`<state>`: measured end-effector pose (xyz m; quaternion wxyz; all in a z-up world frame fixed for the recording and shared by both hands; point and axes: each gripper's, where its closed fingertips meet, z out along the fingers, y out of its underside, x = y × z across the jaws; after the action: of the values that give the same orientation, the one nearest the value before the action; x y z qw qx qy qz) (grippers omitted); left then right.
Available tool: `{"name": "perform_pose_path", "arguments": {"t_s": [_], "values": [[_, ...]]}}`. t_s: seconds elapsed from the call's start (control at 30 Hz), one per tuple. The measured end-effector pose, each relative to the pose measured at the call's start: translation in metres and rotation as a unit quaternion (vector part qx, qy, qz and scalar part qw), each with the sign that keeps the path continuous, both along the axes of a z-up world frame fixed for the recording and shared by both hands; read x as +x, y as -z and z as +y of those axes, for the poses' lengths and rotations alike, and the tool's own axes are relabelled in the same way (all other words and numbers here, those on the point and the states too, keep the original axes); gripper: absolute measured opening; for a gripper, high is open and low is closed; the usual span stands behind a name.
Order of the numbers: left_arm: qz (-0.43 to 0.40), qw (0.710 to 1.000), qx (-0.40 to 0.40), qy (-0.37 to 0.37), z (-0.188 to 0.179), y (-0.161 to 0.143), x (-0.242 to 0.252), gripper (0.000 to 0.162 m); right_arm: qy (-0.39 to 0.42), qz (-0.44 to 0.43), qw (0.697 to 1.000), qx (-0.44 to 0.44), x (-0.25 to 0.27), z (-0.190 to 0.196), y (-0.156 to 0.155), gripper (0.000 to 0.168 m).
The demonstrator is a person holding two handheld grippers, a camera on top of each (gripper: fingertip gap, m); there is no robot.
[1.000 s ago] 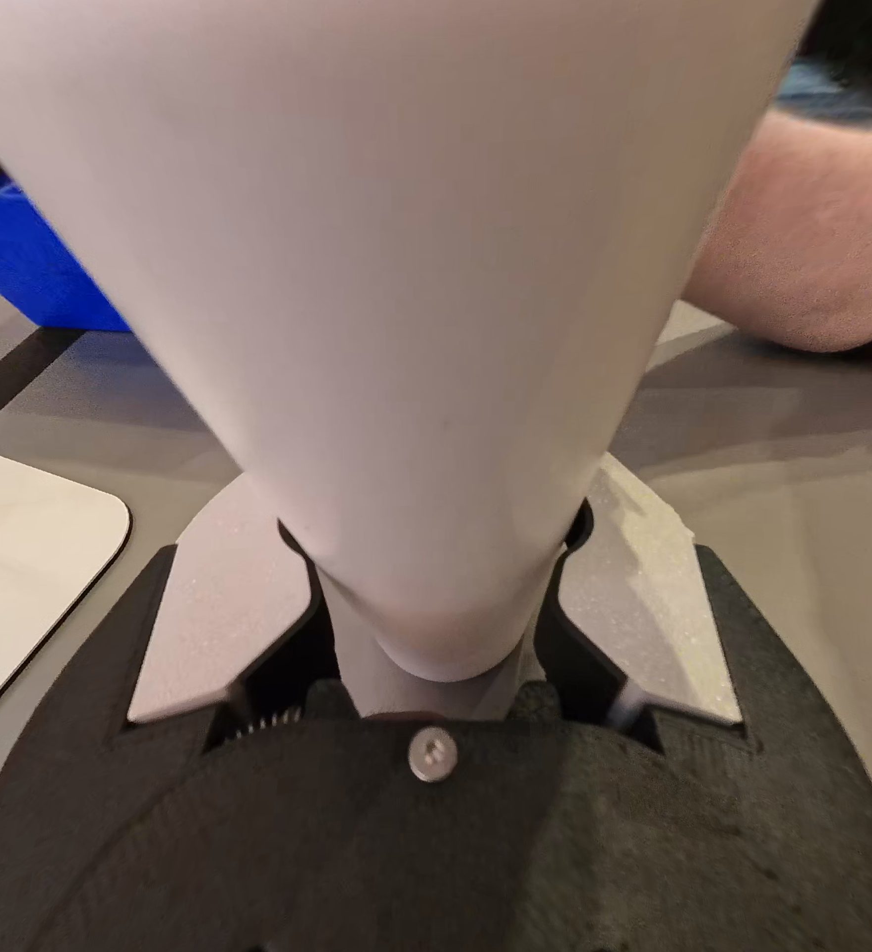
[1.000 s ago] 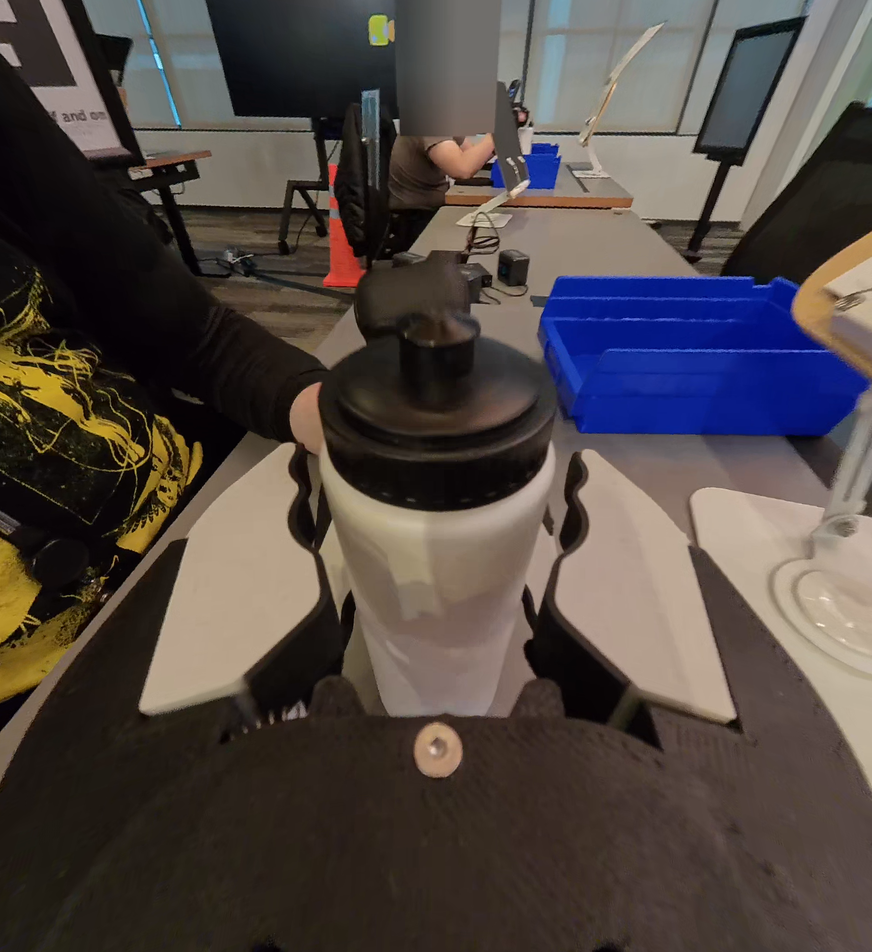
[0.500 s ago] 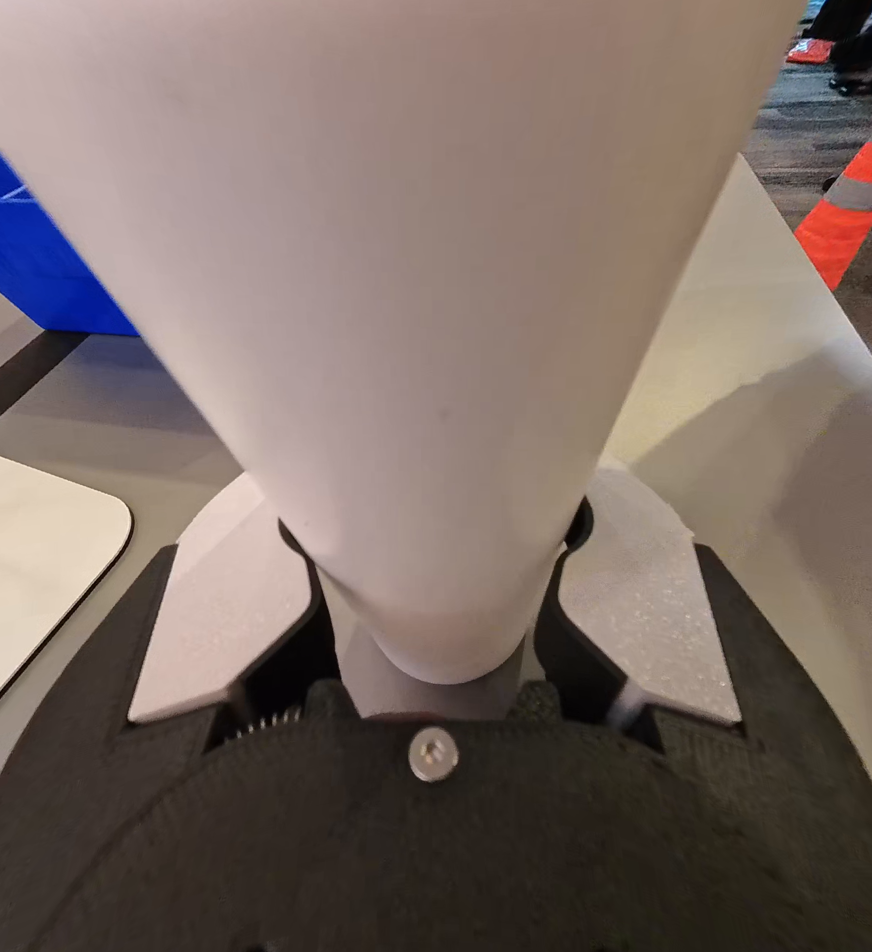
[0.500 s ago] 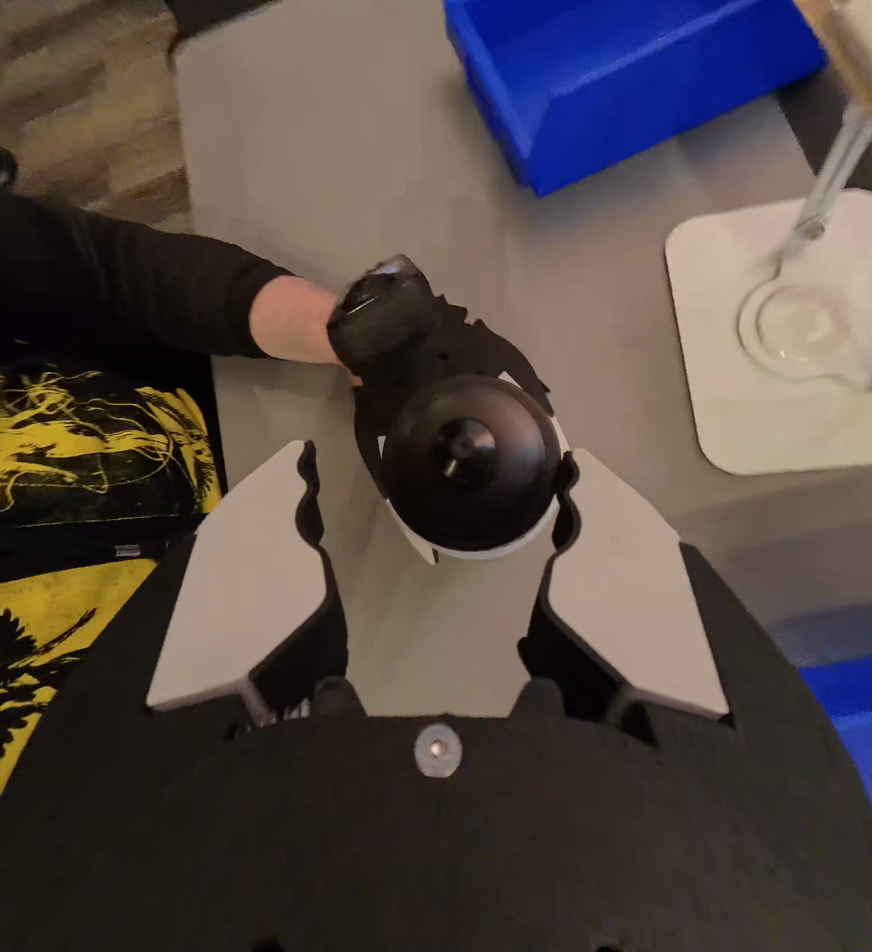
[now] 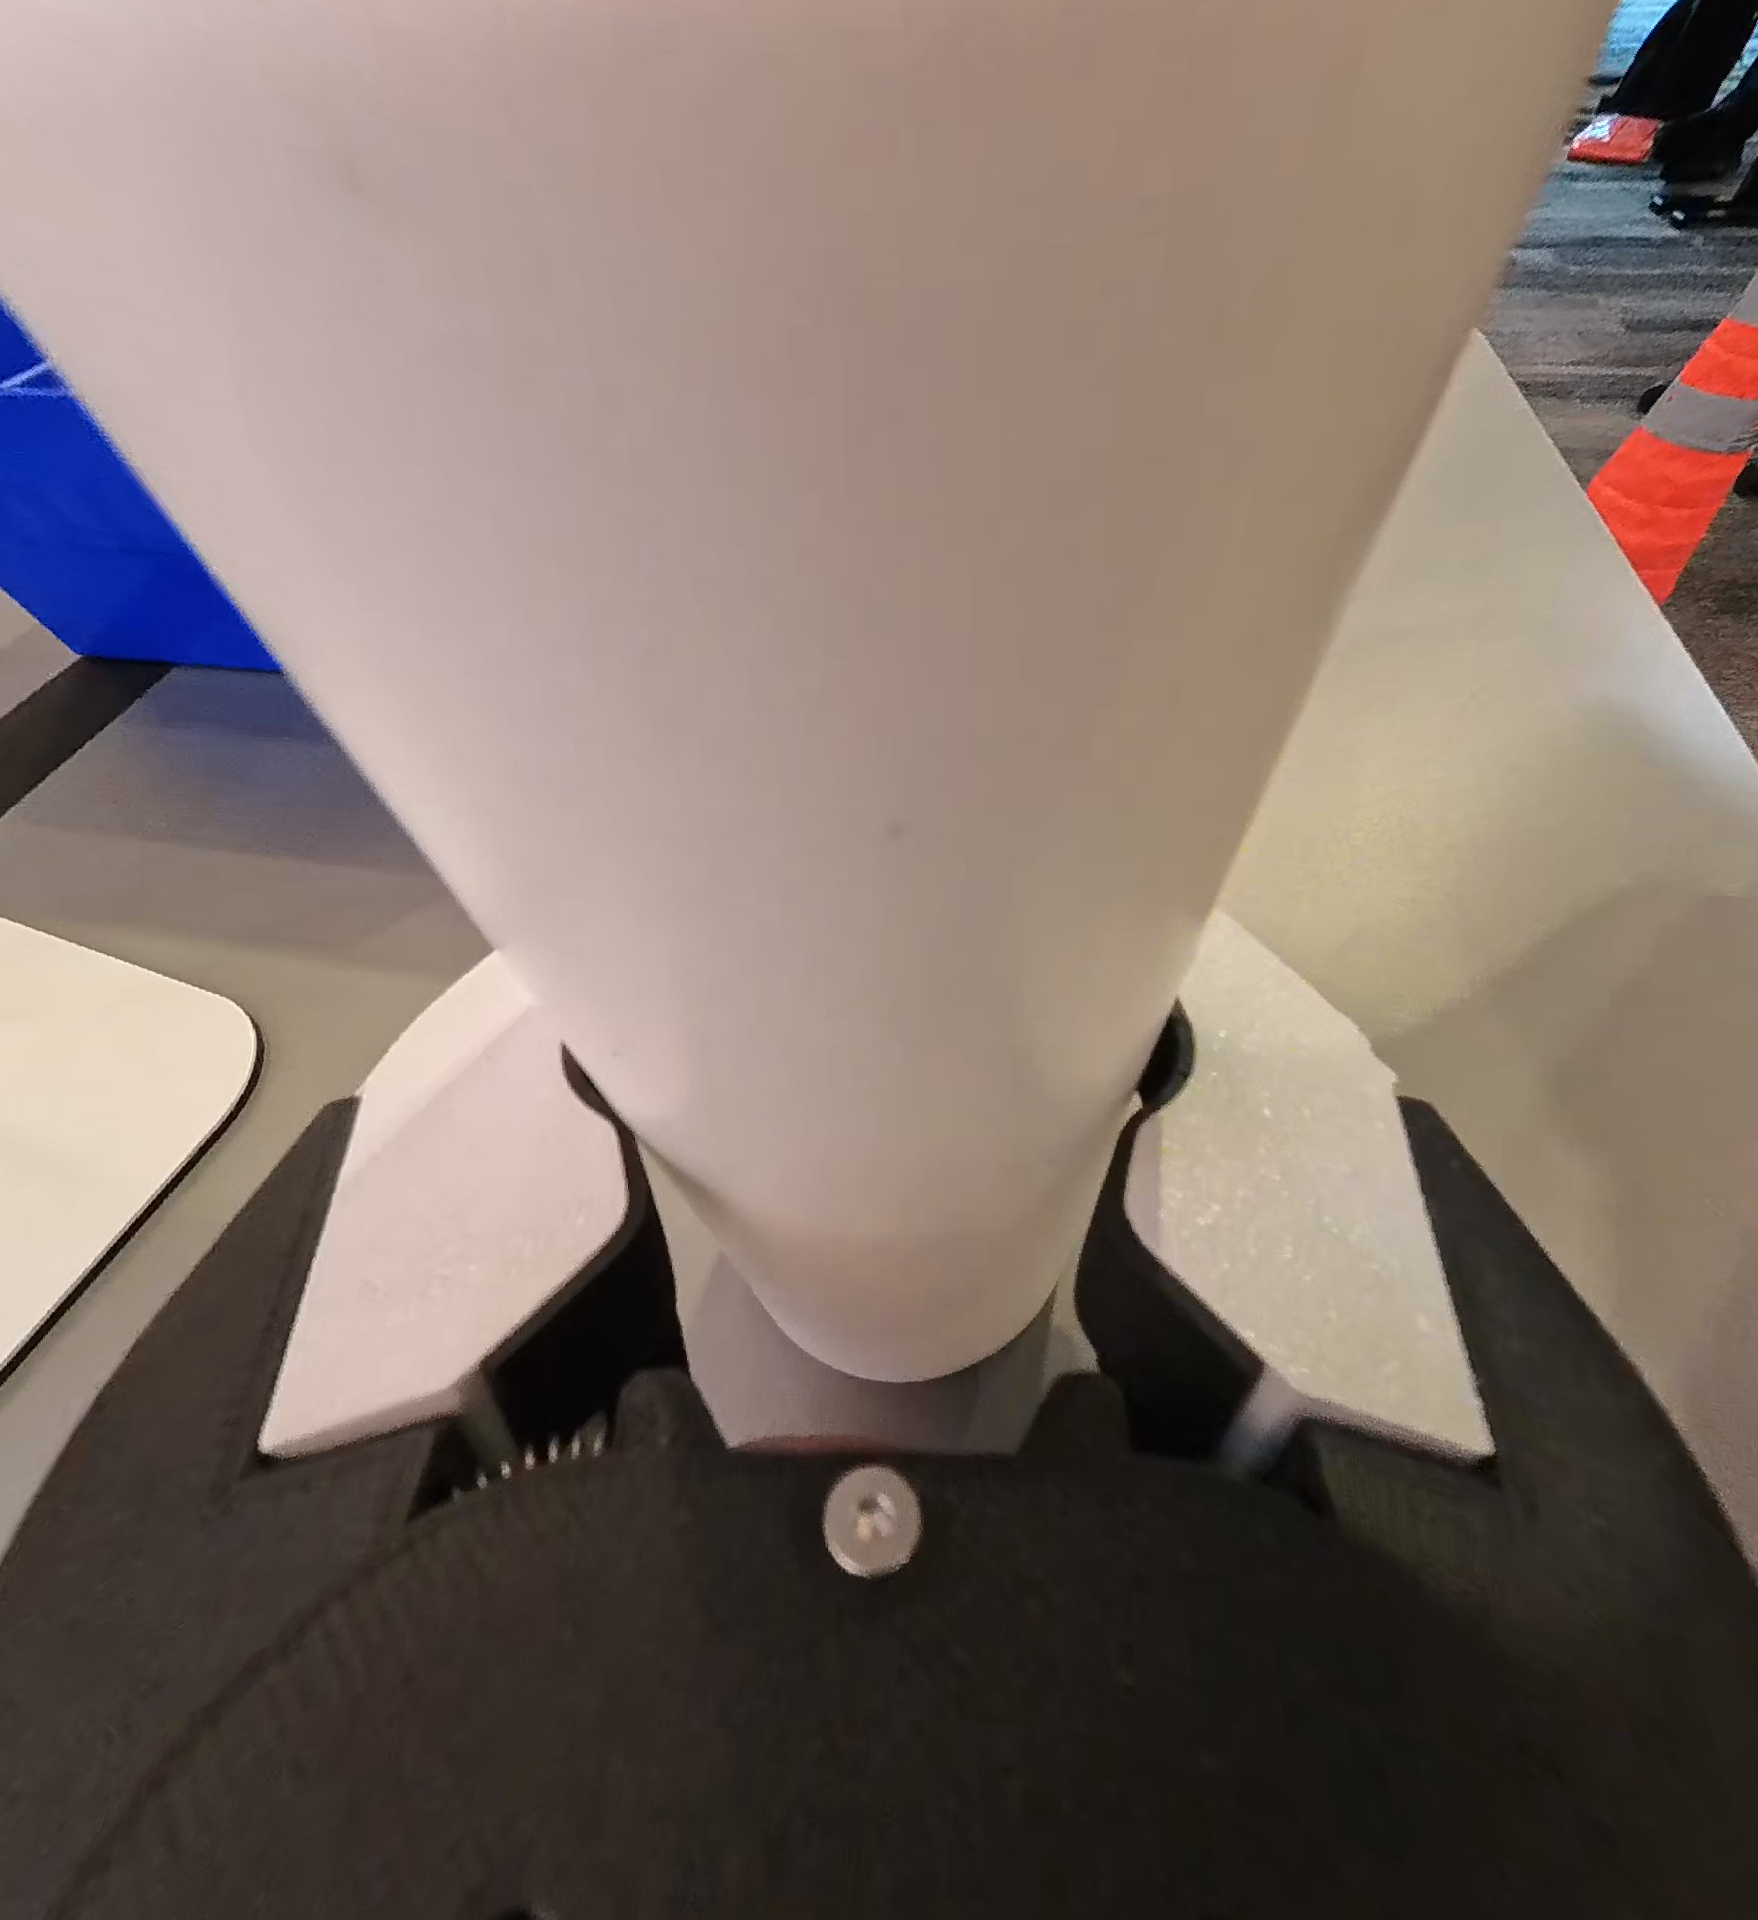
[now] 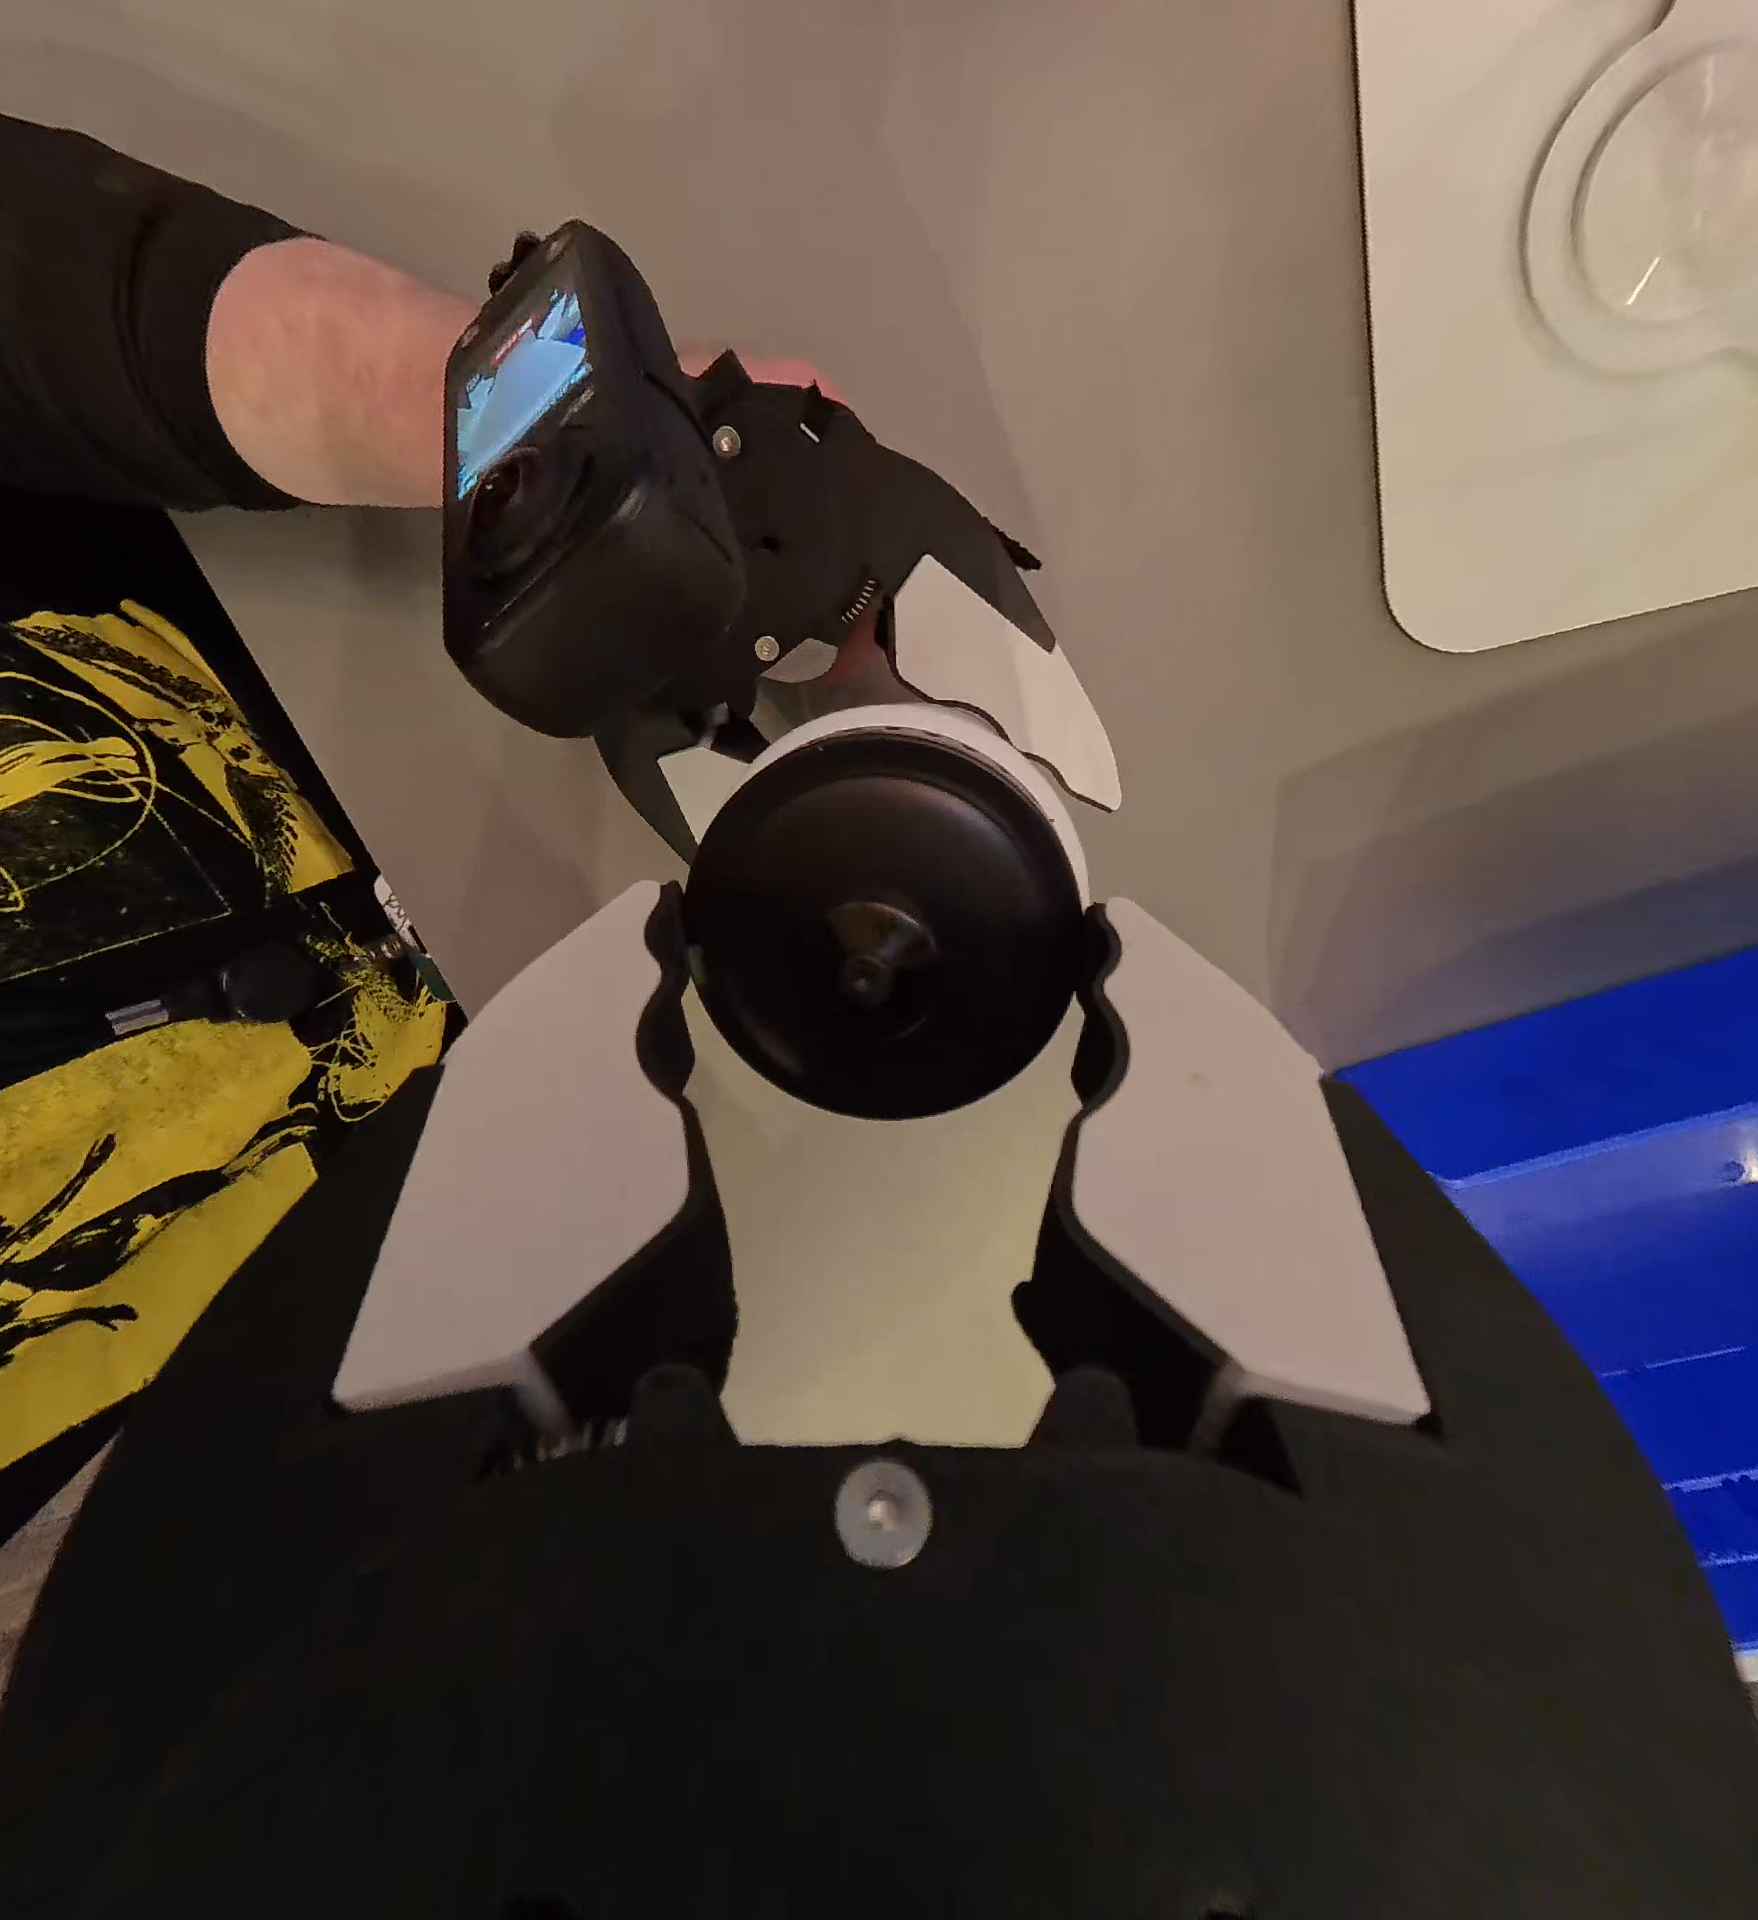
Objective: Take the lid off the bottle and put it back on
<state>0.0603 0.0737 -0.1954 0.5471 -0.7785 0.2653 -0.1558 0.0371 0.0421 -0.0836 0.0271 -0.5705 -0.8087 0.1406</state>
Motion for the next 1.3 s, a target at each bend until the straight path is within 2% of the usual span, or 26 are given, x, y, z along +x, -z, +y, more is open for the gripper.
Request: {"name": "perform_pose_path", "arguments": {"t_s": [0.37, 0.53, 0.7, 0.83, 0.93, 1.0, 1.07, 1.1, 1.17, 1.2, 1.27, 1.3], "values": [[0.001, 1.000, 0.001, -0.001, 0.003, 0.000, 0.000, 0.096, -0.091, -0.039, 0.995, 0.023, 0.004, 0.003, 0.001, 0.072], [-0.001, 1.000, 0.003, -0.005, 0.004, 0.000, 0.000, 0.095, -0.180, -0.055, 0.982, 0.032, 0.004, 0.006, 0.002, 0.072], [0.002, 1.000, 0.002, -0.006, 0.004, 0.000, 0.000, 0.095, -0.319, -0.093, 0.940, 0.072, 0.007, 0.009, 0.002, 0.072], [0.004, 1.000, 0.003, -0.004, 0.005, 0.000, 0.001, 0.095, -0.408, -0.133, 0.894, 0.130, 0.009, 0.013, 0.001, 0.072], [0.005, 1.000, 0.004, -0.003, 0.005, 0.000, 0.002, 0.095, -0.454, -0.174, 0.851, 0.197, 0.010, 0.017, 0.000, 0.072], [0.005, 1.000, 0.004, -0.003, 0.005, 0.000, 0.002, 0.096, -0.461, -0.194, 0.836, 0.227, 0.010, 0.018, -0.001, 0.072], [0.002, 1.000, 0.002, -0.001, 0.005, 0.000, 0.002, 0.096, -0.441, -0.193, 0.848, 0.222, 0.009, 0.018, -0.001, 0.072], [0.000, 1.000, 0.001, 0.000, 0.005, 0.000, 0.001, 0.096, -0.416, -0.183, 0.867, 0.207, 0.008, 0.016, 0.000, 0.073], [0.005, 1.000, 0.003, 0.001, 0.005, 0.000, 0.002, 0.096, -0.330, -0.162, 0.916, 0.160, 0.005, 0.011, 0.002, 0.081], [0.007, 1.000, 0.003, 0.000, 0.005, 0.000, 0.003, 0.096, -0.286, -0.159, 0.934, 0.145, 0.007, 0.013, 0.003, 0.092], [0.002, 1.000, 0.003, -0.001, 0.005, 0.000, 0.002, 0.097, -0.196, -0.149, 0.958, 0.148, 0.008, 0.024, 0.004, 0.098], [0.001, 1.000, 0.003, -0.001, 0.005, 0.000, 0.002, 0.097, -0.159, -0.143, 0.968, 0.129, 0.011, 0.023, 0.004, 0.094]]}}
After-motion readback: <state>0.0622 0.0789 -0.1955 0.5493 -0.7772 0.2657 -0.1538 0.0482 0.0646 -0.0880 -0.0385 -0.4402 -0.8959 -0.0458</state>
